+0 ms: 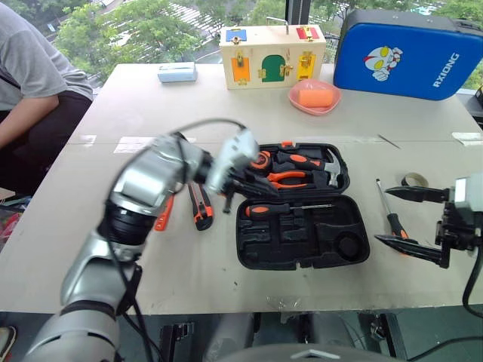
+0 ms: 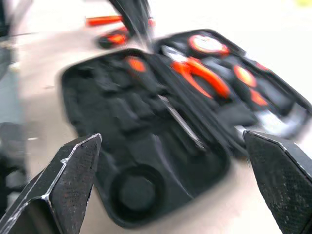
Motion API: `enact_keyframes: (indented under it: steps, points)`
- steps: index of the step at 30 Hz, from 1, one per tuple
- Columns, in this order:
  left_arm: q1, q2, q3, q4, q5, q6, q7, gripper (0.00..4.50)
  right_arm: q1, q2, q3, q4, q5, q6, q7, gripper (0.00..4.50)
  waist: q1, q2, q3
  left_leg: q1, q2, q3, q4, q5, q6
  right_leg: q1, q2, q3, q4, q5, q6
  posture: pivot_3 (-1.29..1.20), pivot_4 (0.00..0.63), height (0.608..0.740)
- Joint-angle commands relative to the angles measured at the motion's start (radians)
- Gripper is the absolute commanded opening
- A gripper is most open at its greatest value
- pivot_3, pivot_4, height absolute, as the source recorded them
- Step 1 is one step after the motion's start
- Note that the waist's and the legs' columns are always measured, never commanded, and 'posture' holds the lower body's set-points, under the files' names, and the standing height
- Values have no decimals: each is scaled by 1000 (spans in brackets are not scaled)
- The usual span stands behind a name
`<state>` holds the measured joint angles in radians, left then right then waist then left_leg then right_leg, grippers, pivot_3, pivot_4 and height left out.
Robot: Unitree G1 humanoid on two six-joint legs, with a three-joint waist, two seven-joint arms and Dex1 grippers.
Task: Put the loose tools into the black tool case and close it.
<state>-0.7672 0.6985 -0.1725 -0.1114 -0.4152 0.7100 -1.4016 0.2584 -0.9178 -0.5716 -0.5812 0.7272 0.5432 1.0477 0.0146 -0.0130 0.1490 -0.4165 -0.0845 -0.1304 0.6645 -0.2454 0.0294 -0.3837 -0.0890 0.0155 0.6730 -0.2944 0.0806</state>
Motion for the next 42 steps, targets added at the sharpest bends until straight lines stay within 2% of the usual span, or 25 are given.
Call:
enact_keyframes:
  steps: [1,5,6,9,12,17,25,26,28,33,34,36,38,41,42]
  points:
    - [40,72,102,-60,-123,23,-80,2300,148,83,-152,-35,-29,7,-44,4500,3,0,0,1,0,-1,-1,0,0,2,0,0,-2,0,0,0,150,735]
    - [50,128,148,-89,-233,110,-105,4270,310,180,-276,-65,-39,14,-95,4500,3,2,1,1,-1,-2,0,0,0,4,0,1,-3,0,0,0,150,735]
    - [51,135,151,-94,-246,118,-103,4478,330,194,-292,-71,-35,17,-107,4500,1,2,1,2,-1,-2,0,0,1,5,0,1,-3,0,0,0,150,735]
    - [58,143,133,-117,-247,90,-109,4478,386,255,-283,-111,-45,30,-174,4500,-2,2,1,4,-1,-1,0,-3,5,6,-1,3,-2,0,0,0,150,735]
    - [56,127,121,-122,-245,74,-89,4478,383,282,-206,-131,-99,38,-256,4500,-2,2,1,4,-1,-1,-1,-3,5,5,-1,3,-1,0,0,0,150,735]
    - [59,115,98,-150,-243,60,-64,4478,237,335,7,-117,-174,125,-474,4500,-4,3,1,4,-1,-2,-1,0,0,4,-1,3,-1,0,0,0,150,735]
    - [82,129,91,-198,-247,46,-45,4478,82,428,224,10,-336,168,-696,4500,-1,6,3,3,-1,-1,-2,0,0,3,1,4,-1,0,0,0,150,735]
    - [83,130,93,-199,-248,46,-43,4500,78,445,229,18,-345,163,-714,3905,-1,6,3,3,-1,-1,-2,0,0,3,2,3,-1,0,0,0,150,735]
    - [87,137,100,-199,-254,49,-43,4500,79,483,232,21,-352,157,-746,3278,-3,6,3,4,-1,-1,-2,0,0,3,2,4,-1,0,0,0,150,735]
    - [109,157,108,-187,-245,32,-42,4500,99,537,239,-25,-363,125,-775,771,-3,6,2,4,-1,0,-2,0,0,3,3,4,-1,0,0,0,150,735]
    - [116,162,109,-189,-243,26,-42,4500,93,537,226,-36,-357,122,-775,501,-3,6,2,4,-1,0,-2,0,0,3,3,4,-1,0,0,0,150,735]
    - [125,170,113,-192,-245,23,-39,4500,77,528,205,-47,-349,115,-771,529,-3,6,3,4,-1,0,-2,0,0,3,3,4,-1,0,0,0,150,735]
    - [142,197,122,-201,-254,40,-41,4500,-2,431,186,-30,-339,74,-682,529,-5,7,3,4,-1,0,-2,0,0,3,3,4,-1,0,0,0,150,735]
    - [197,269,140,-212,-259,49,-69,4500,-199,257,222,30,-236,31,-426,529,-34,13,8,5,-2,7,-2,0,1,2,2,7,1,0,0,0,150,735]
    - [234,298,156,-217,-254,37,-76,4500,-278,186,283,62,-215,-2,-281,529,-42,13,8,7,-2,9,-2,-1,2,2,2,9,1,1,0,0,150,735]
